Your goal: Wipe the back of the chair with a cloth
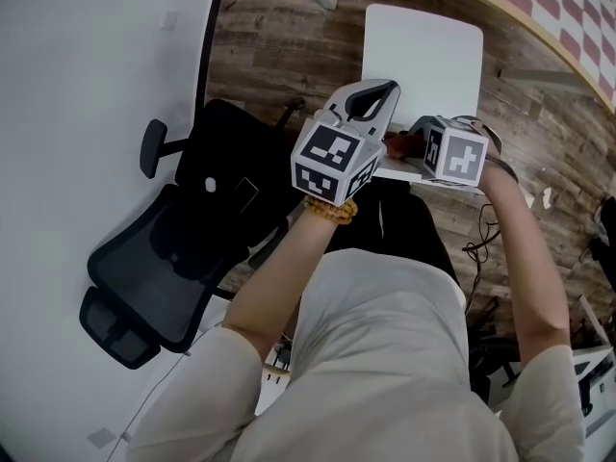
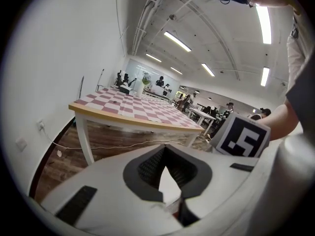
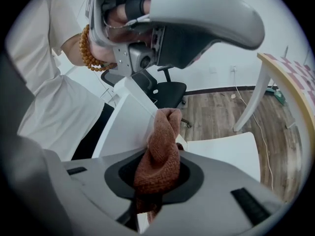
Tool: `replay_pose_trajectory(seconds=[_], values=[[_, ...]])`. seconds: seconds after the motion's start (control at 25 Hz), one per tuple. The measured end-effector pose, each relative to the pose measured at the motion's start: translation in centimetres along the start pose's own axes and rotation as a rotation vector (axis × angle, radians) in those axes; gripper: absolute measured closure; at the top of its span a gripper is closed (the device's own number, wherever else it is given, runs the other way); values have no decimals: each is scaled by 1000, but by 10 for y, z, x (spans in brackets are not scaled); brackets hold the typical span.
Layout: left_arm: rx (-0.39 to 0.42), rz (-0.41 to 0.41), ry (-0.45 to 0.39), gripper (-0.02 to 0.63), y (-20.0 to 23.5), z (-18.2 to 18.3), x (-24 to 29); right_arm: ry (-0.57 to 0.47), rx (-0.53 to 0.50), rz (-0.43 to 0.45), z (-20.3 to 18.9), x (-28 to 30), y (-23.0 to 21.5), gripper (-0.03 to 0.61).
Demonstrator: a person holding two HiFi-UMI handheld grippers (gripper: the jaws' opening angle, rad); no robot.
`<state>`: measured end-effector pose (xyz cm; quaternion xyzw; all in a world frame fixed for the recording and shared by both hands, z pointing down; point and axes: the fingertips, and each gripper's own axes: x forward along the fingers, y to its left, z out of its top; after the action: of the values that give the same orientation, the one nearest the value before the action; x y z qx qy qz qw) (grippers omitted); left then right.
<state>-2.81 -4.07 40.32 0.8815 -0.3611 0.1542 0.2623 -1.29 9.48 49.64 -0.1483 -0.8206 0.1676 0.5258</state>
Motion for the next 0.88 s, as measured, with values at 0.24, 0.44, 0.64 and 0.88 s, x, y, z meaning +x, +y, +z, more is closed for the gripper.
replay_pose_trajectory(seconds=[0.24, 0.44, 0.64, 0.88], values=[[-29, -2, -18, 600, 3, 7, 23, 5, 23, 8, -15, 22, -14, 492], [-58, 8, -15, 595, 8, 9, 42, 34, 60, 4, -37, 41, -27, 492], [-57, 6, -9, 595, 13, 3, 51, 10, 76, 2, -42, 52, -41, 492], [-67, -4, 23, 595, 18, -12, 59, 47, 92, 15, -59, 71, -52, 492]])
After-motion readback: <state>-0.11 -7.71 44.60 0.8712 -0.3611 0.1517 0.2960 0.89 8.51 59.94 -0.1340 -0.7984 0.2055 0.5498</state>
